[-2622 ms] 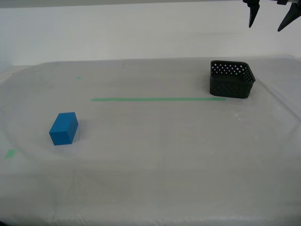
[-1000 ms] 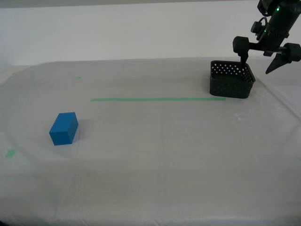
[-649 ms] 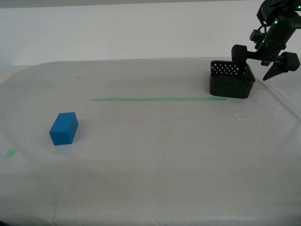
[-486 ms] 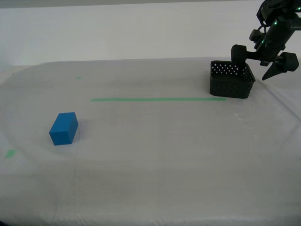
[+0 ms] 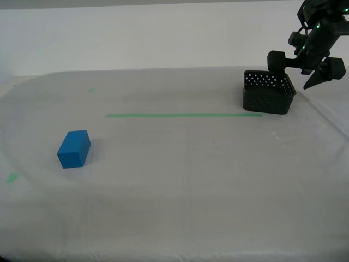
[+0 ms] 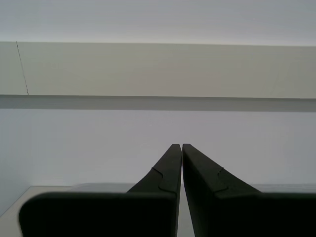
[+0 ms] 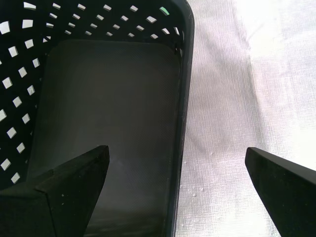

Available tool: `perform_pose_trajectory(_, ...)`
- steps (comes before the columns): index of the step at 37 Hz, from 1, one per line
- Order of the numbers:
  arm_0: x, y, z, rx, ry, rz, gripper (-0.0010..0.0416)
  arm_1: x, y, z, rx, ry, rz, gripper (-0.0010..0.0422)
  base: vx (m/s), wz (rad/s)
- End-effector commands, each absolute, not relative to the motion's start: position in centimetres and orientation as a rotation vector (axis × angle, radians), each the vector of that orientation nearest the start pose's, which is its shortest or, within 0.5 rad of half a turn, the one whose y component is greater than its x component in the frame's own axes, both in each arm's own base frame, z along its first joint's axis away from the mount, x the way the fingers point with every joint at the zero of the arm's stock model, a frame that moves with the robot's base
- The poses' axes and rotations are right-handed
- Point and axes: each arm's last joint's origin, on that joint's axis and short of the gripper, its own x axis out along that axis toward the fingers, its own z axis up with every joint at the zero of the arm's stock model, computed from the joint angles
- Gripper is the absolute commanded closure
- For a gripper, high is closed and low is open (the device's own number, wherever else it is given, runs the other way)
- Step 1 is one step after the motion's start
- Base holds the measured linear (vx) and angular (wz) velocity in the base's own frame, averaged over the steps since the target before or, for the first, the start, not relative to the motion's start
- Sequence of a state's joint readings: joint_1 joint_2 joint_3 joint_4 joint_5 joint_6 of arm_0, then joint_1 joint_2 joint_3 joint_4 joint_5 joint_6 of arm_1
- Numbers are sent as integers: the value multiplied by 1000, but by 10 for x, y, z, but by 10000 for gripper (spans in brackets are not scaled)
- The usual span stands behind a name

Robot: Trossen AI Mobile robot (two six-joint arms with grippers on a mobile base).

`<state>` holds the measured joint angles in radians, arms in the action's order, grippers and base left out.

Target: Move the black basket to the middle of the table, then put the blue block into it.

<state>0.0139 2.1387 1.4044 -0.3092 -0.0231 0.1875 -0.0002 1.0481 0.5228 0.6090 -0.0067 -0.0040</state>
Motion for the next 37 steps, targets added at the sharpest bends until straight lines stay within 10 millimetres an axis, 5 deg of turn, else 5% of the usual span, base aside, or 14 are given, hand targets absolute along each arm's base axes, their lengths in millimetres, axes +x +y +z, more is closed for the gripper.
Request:
perform_pose_trajectory(1, 433, 7, 123, 161, 1040, -84, 19, 227, 0, 270, -3, -90, 7, 412, 0, 0)
perform_pose_trajectory(37, 419, 9, 104, 160, 1080, -85, 19, 227, 0, 270, -3, -90, 7, 412, 0, 0)
